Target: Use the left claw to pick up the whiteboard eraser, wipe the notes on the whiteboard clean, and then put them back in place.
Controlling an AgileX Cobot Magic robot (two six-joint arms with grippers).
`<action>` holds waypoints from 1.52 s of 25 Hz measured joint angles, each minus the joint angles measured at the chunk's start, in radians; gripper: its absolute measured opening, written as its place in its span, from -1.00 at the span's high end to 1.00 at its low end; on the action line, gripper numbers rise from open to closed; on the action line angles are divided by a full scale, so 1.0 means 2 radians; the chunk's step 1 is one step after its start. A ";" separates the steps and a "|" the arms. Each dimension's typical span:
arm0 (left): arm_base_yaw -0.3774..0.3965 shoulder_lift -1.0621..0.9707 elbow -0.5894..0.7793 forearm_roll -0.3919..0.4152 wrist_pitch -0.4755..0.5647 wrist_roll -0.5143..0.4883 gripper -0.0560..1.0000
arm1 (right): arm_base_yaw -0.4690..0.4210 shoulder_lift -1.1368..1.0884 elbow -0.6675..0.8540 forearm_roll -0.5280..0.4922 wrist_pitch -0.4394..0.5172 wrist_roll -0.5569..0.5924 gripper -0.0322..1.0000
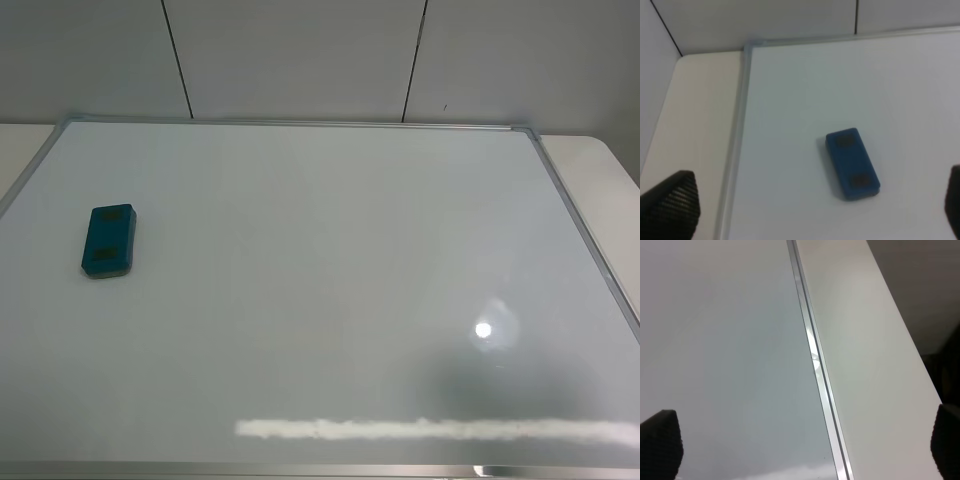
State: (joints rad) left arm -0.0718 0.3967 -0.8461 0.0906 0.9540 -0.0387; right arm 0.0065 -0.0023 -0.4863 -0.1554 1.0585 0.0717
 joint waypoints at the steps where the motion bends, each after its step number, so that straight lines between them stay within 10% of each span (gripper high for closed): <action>1: 0.000 -0.022 0.006 -0.002 0.008 0.000 -0.98 | 0.000 0.000 0.000 0.000 0.000 0.000 -0.98; 24: 0.000 -0.201 0.170 -0.115 0.056 0.030 -0.99 | 0.000 0.000 0.000 0.000 0.000 0.000 -0.98; 38: 0.000 -0.201 0.170 -0.083 0.048 0.017 -0.99 | 0.000 0.000 0.000 0.000 0.000 0.000 -0.98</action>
State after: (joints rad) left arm -0.0718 -0.0044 -0.5055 -0.0761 1.0509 -0.0053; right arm 0.0065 -0.0023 -0.4863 -0.1554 1.0585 0.0717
